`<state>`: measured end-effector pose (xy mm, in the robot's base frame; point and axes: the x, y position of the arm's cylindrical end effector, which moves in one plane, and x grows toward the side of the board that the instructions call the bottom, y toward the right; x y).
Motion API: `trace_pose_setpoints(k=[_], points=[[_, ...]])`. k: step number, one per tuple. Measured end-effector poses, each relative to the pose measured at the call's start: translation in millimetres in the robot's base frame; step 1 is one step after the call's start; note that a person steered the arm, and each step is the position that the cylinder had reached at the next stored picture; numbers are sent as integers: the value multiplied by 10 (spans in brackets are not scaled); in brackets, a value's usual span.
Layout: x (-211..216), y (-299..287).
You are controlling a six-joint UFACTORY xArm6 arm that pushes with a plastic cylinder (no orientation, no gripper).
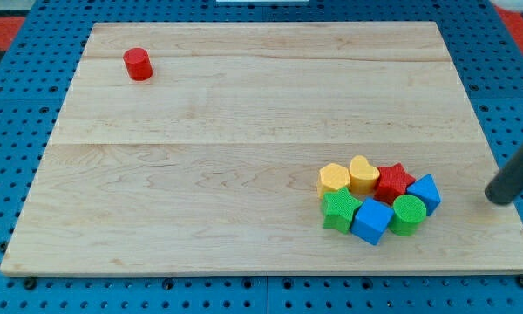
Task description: Move the red circle towards the center
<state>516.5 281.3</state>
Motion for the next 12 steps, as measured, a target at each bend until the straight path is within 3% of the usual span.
trace_pose_setpoints(k=[2, 5, 6, 7, 8, 9, 10, 11, 12], points=[[-1395, -1010], [-2879, -4102], [-2511, -4674], [-1479, -4340], [-1421, -4402], [-2112, -4447], [-2130, -5121], [-2061, -5569], [-1317, -5086]])
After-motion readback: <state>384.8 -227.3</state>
